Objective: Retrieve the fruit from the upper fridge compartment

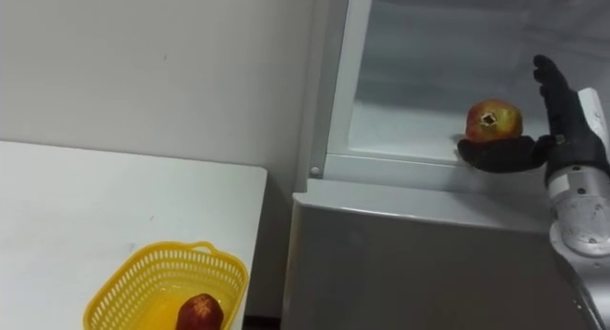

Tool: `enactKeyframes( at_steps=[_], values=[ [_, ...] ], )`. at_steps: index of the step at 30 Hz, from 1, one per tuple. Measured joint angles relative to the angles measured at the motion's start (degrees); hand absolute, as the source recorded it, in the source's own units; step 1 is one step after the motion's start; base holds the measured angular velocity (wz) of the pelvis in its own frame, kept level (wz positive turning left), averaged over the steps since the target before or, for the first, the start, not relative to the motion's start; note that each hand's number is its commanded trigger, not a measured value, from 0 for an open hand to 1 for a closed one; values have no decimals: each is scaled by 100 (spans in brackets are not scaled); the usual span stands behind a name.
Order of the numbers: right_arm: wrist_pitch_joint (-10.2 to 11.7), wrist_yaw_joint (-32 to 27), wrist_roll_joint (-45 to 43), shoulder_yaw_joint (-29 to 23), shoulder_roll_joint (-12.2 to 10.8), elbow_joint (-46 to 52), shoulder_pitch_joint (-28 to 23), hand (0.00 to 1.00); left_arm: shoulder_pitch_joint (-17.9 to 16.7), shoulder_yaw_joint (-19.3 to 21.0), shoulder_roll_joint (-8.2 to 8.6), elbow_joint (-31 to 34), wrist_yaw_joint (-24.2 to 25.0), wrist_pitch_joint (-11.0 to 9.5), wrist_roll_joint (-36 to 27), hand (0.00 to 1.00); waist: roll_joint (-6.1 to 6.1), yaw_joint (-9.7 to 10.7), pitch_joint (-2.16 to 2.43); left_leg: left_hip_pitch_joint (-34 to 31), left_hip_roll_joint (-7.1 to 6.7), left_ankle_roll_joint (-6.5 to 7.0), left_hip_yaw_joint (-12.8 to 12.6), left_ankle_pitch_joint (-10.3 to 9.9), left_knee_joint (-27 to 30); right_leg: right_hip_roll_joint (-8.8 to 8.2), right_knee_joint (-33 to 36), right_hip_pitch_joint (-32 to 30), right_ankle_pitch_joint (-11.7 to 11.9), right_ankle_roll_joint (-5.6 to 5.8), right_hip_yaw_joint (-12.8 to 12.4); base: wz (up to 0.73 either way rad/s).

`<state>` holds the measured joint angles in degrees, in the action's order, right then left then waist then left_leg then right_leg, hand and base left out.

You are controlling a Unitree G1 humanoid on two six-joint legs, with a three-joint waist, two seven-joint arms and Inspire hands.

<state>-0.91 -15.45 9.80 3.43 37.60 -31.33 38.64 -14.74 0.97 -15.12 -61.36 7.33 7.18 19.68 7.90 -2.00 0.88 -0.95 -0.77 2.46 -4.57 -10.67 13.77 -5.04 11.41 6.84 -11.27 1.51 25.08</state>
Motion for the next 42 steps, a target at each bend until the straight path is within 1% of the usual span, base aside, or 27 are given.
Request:
enactKeyframes(
  at_steps=[2,3,5,9,12,16,18,20,21,24,28,29,30,31,32,38,40,42],
  values=[
    [-9,4,1,49,58,-103,77,0,5,-7,-22,3,-36,8,-1,0,44,-11,-15,-58,9,-8,7,26,1,-1,36,-73,1,-2,13,6],
    [-19,7,1,72,91,-163,91,0,-7,-9,-29,-2,-52,26,-4,0,72,-39,-10,-82,10,-13,17,35,4,4,36,-90,6,-9,19,0],
    [-38,7,0,88,105,-213,90,0,-32,-8,-41,-7,-59,49,-10,0,102,-45,-21,-98,9,-13,28,36,16,5,36,-98,6,-11,27,2],
    [-35,-7,-5,83,114,-312,93,0,-38,-16,-88,-9,-55,119,-8,0,107,-60,-28,-252,9,-7,68,33,124,14,45,-196,24,-40,25,0],
    [-37,1,-1,84,115,-436,94,0,-39,-31,-148,0,-54,159,-8,0,98,-121,-33,-271,9,0,95,27,177,12,85,-204,26,-44,21,0],
    [-40,35,13,84,115,-669,206,0,-82,-186,-164,130,-52,173,-8,0,70,-141,-52,-357,9,10,136,18,264,3,141,-258,28,-49,17,5],
    [-41,90,20,79,114,-674,217,0,-101,-188,-161,177,-54,172,-7,0,49,-137,-62,-430,16,6,150,20,318,9,170,-316,39,-68,7,0],
    [-41,156,60,66,114,-669,217,0,-104,-190,-161,190,-57,171,-7,0,19,-134,-60,-478,20,0,155,14,361,12,171,-349,49,-84,7,0],
    [-37,190,132,55,114,-670,217,0,-106,-189,-161,194,-63,168,-8,0,-5,-136,-51,-514,20,5,155,18,378,12,171,-377,53,-91,7,0],
    [-33,228,483,28,115,-702,217,0,-105,-173,-161,183,-108,166,-8,0,-55,-141,-53,-538,16,38,153,43,387,6,154,-394,59,-98,2,0],
    [14,498,801,-110,116,-860,218,0,-85,-105,-158,167,-133,156,36,0,-58,-136,-47,-531,12,33,156,49,380,-1,117,-397,36,-96,14,0],
    [17,634,824,-170,117,-888,218,16,-84,-101,-159,155,-125,156,56,0,-56,-128,-46,-520,10,33,154,68,377,1,118,-392,28,-94,17,0],
    [17,754,850,-232,117,-908,218,67,-84,-101,-159,148,-96,157,69,0,-51,-128,-42,-499,9,31,152,72,367,4,118,-380,21,-92,16,0],
    [17,809,885,-248,118,-916,218,80,-84,-101,-159,138,-87,156,68,0,-48,-128,-40,-483,8,28,150,74,358,5,117,-367,20,-92,15,0],
    [18,904,935,-249,118,-928,218,100,-79,-103,-158,98,-78,154,67,0,-43,-129,-42,-462,8,22,147,78,337,7,117,-350,19,-93,9,0],
    [84,1365,1167,-244,198,-1127,218,100,-38,-106,-157,-23,-25,154,66,0,-29,-146,-47,-348,19,-1,148,89,266,11,17,-260,6,-102,9,1],
    [102,1355,1201,-294,219,-1145,220,100,6,-105,-157,-96,-27,155,67,0,-25,-158,-49,-335,19,-14,148,98,238,11,16,-260,-1,-108,8,0],
    [187,1416,1201,-313,241,-1298,261,100,12,-104,-157,-130,-37,156,71,0,-11,-198,-60,-275,19,-29,140,109,177,11,15,-229,-9,-117,7,0]
  ],
)
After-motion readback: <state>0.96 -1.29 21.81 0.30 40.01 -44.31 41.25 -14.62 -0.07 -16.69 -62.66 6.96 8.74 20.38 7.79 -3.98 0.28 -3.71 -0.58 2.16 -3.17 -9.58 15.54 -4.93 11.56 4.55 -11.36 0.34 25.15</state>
